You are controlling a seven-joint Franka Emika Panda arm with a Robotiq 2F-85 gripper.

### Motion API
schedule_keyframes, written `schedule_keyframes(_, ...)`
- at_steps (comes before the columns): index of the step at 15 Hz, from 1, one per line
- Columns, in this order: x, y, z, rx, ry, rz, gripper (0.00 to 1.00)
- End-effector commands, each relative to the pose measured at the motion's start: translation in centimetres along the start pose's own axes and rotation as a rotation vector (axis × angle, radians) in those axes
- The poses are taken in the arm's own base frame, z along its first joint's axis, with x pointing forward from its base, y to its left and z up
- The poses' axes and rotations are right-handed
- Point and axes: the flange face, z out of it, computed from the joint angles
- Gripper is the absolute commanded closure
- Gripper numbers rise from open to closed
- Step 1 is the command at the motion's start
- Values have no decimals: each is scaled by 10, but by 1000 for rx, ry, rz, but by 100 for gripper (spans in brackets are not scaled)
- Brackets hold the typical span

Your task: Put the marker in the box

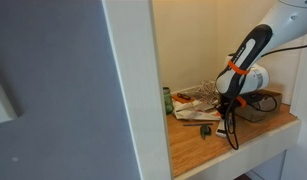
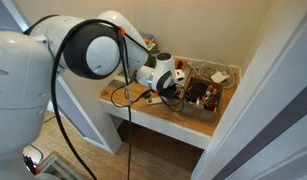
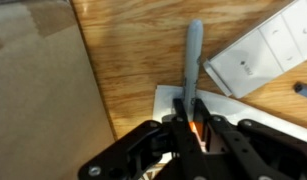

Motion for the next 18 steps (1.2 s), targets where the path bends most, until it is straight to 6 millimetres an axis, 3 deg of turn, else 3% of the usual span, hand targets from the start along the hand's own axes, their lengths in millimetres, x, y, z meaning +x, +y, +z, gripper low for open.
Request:
schedule_keyframes(1,9,9,-20,13,-4,6,96)
schedule_keyframes(9,32,56,-132,129,-32,-10,96)
schedule_keyframes(12,40,83,-166,151,-45,7,96)
schedule_keyframes(15,49,113,-179,113,-35,49,96)
schedule_keyframes(18,53,142,-173,75,-27,95,96)
